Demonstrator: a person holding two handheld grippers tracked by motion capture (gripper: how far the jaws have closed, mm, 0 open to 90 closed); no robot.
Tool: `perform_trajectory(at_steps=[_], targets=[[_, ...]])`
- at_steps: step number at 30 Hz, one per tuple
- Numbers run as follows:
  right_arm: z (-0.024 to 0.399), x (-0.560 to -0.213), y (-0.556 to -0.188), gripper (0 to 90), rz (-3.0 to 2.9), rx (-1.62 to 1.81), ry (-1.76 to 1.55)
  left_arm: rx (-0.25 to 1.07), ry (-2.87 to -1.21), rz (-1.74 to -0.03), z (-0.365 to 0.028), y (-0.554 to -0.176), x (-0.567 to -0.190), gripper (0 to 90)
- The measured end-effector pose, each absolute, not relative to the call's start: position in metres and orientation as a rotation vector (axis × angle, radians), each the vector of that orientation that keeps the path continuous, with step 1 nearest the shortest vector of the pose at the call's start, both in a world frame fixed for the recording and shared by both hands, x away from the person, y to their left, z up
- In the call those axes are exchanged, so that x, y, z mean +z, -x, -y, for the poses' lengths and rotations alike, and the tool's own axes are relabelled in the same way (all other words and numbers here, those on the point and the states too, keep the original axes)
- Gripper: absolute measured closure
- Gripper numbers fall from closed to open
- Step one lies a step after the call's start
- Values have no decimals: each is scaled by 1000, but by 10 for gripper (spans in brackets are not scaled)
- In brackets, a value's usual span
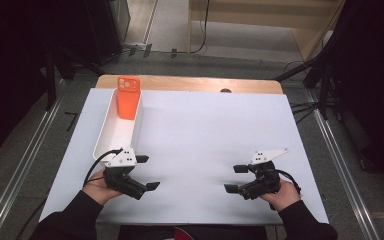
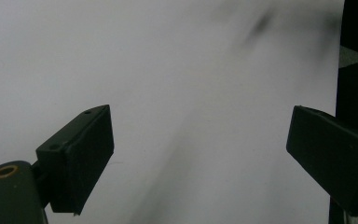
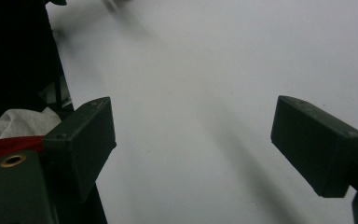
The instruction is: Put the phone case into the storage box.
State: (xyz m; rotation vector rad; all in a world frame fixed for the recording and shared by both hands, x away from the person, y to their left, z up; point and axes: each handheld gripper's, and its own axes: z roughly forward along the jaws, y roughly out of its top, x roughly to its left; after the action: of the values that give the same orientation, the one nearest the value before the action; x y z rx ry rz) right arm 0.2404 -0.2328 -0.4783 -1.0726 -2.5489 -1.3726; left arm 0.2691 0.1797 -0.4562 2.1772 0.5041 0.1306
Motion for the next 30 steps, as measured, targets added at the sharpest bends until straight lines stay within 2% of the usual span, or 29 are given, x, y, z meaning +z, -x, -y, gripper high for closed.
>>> perform_trajectory(at_steps=[30], targets=[[231,-479,-241,127,2558,-1358,1054,117,-2194,-499,-181,-270,-456,75]])
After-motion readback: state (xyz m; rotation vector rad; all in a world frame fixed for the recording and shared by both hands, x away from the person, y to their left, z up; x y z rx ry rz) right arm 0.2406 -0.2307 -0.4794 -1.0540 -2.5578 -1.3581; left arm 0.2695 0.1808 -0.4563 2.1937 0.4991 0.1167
